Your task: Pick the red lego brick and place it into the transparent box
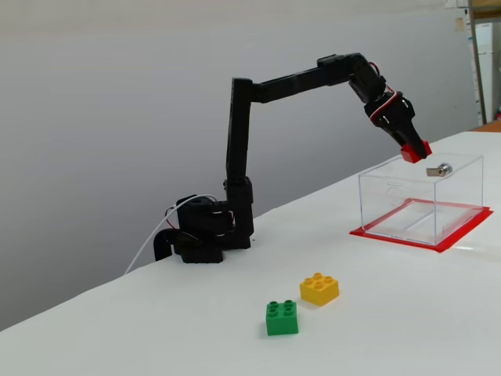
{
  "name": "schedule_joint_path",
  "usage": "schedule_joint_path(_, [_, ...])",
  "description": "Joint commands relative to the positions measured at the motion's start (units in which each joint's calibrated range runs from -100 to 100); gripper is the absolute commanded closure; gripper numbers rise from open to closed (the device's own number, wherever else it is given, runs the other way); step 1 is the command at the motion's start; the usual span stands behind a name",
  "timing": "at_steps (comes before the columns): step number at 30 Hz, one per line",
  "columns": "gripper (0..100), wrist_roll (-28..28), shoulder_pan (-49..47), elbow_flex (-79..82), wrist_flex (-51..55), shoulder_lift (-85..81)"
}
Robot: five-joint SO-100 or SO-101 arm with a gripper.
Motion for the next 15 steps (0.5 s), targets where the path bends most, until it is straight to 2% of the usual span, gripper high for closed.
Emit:
schedule_joint_path(1, [97,-0.08,0.0,-2.43,-0.74,0.21])
schedule_joint_path(9, [96,0.08,0.15,-2.52,-1.53,0.04])
schedule_joint_path(15, [83,-0.08,0.22,-2.52,-3.18,-0.22])
